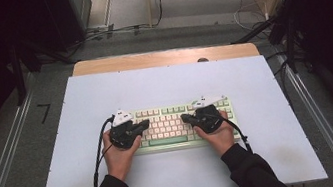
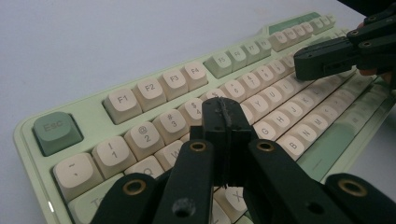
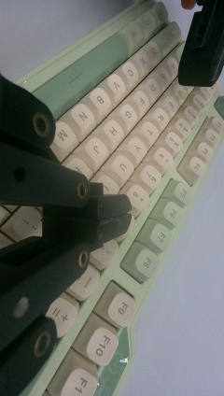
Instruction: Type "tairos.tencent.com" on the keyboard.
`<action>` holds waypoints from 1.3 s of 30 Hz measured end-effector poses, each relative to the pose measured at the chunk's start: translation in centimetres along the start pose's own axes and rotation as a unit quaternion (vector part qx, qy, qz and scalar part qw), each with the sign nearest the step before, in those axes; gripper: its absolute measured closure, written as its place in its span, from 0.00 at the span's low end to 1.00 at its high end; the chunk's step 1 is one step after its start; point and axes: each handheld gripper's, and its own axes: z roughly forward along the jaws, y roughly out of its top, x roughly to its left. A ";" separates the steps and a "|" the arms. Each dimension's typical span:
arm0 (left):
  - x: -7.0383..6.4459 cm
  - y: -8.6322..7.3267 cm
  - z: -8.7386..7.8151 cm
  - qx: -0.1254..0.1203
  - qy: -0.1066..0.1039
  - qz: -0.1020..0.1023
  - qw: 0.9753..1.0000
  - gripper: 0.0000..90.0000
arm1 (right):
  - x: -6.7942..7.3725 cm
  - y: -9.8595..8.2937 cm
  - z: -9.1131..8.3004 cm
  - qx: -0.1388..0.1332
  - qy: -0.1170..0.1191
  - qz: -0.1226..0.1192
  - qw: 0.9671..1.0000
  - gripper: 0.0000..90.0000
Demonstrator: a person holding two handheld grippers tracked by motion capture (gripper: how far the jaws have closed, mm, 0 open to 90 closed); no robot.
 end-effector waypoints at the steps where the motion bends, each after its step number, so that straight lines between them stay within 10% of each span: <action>1: 0.0 0.0 0.0 0.000 0.000 0.000 1.000 1.00 | 0.0 0.0 0.0 0.001 0.000 0.000 1.000 0.98; 39: 0.2 -0.4 -0.4 0.004 0.005 0.003 1.000 1.00 | 0.0 0.2 -0.8 -0.013 0.000 0.006 1.000 0.98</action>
